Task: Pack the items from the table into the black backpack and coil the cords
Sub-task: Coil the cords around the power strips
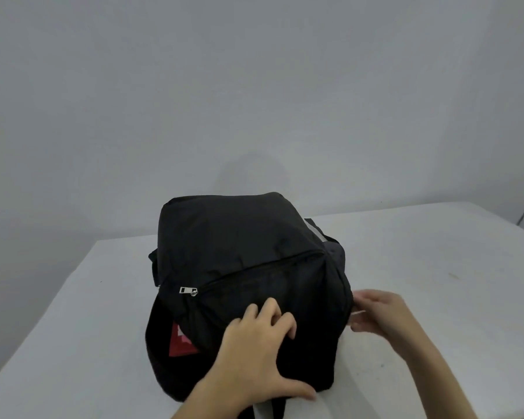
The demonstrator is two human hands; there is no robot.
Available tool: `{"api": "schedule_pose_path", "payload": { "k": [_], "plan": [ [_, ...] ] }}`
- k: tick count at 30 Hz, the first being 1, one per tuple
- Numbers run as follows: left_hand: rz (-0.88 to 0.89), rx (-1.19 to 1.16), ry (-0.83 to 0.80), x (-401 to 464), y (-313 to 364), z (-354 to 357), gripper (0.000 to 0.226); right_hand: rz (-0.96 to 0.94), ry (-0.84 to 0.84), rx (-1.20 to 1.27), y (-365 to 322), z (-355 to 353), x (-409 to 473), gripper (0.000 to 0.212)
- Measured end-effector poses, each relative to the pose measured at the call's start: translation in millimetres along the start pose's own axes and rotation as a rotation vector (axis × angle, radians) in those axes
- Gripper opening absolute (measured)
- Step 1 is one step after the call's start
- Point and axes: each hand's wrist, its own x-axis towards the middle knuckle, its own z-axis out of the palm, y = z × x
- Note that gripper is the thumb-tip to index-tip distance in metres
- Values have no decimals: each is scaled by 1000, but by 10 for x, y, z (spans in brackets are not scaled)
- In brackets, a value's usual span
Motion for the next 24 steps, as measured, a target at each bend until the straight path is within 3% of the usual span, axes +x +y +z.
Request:
{"api": "schedule_pose_path", "payload": {
  "k": [3, 7, 12, 14, 16, 18, 24],
  "plan": [
    [32, 53, 179, 31, 69, 217, 60, -155, 65, -21, -111, 93, 368, 28],
    [23, 17, 313, 70, -76, 300, 47, -194, -166, -137, -203, 315, 599, 30],
    [8, 46, 330, 107, -80, 371, 63, -202, 53, -238, -176, 356, 580, 59],
    [2, 66, 326, 108, -65, 373, 79, -231, 145, -320, -143, 335, 496, 55],
    [-3, 94, 331, 101, -53, 372, 86, -284, 201, -392, -95, 329, 410, 37],
    [-11, 100, 331, 84, -36, 367, 83, -325, 231, -418, -29, 334, 318, 24],
    [-44, 101, 358, 8, 20, 327, 68, -424, 266, -602, 175, 224, 72, 15]
  ]
}}
